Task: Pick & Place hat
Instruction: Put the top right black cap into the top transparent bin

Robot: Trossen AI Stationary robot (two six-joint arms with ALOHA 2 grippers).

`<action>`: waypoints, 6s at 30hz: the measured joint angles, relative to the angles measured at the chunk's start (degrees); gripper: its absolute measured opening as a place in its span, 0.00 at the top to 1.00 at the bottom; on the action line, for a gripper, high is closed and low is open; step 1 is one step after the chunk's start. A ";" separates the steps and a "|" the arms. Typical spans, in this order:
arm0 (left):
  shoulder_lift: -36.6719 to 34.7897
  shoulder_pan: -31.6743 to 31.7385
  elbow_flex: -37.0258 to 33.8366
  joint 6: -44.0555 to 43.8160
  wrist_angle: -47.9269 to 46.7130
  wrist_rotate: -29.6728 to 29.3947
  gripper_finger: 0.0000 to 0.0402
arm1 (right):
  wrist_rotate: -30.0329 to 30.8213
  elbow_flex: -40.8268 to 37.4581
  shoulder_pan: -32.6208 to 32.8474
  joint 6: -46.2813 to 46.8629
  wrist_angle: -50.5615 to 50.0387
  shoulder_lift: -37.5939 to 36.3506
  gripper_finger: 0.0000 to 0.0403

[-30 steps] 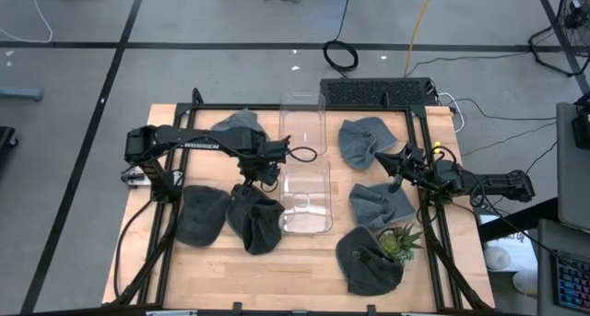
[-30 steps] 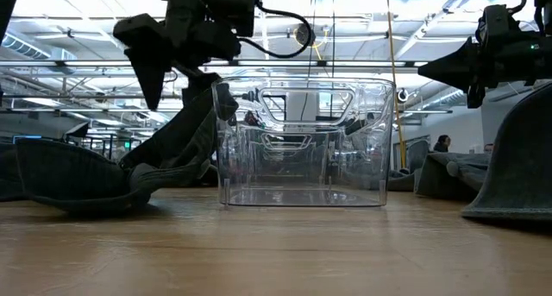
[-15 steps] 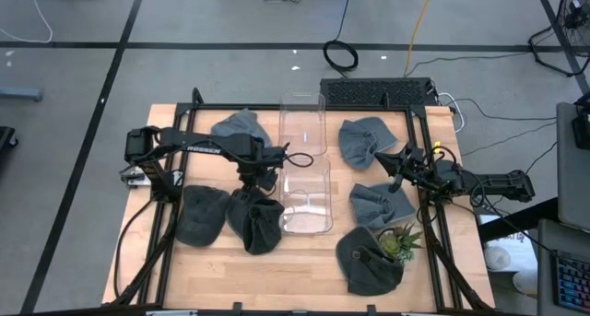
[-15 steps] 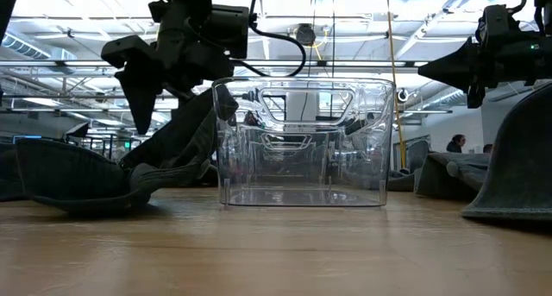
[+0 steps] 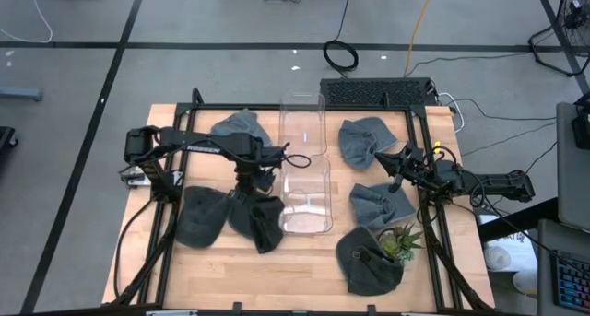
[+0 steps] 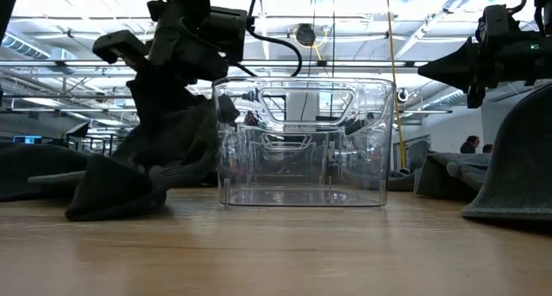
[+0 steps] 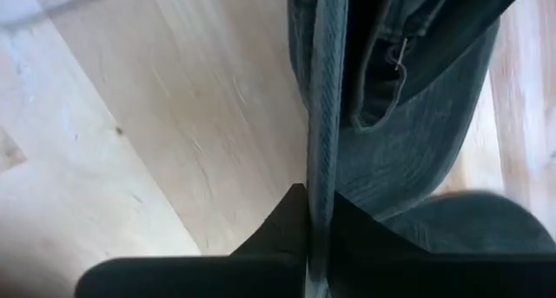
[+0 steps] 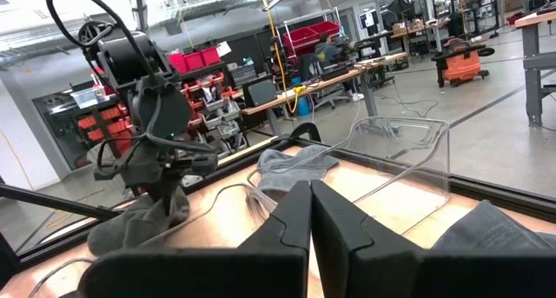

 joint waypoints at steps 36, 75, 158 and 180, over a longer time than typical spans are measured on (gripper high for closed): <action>-18.23 -0.79 16.08 -6.24 2.00 2.70 0.98 | 0.00 0.00 0.00 0.00 0.02 0.00 1.00; -18.20 -0.81 16.26 -34.78 65.53 -1.48 0.98 | 0.02 0.00 0.00 -0.73 5.99 0.00 1.00; -19.75 1.96 16.22 -16.27 55.24 -21.76 0.77 | -6.61 70.70 -4.83 -8.13 -3.79 59.94 0.99; -26.23 -2.21 16.24 19.14 50.29 -27.19 0.30 | -54.15 70.78 -13.81 17.16 -12.89 57.19 1.00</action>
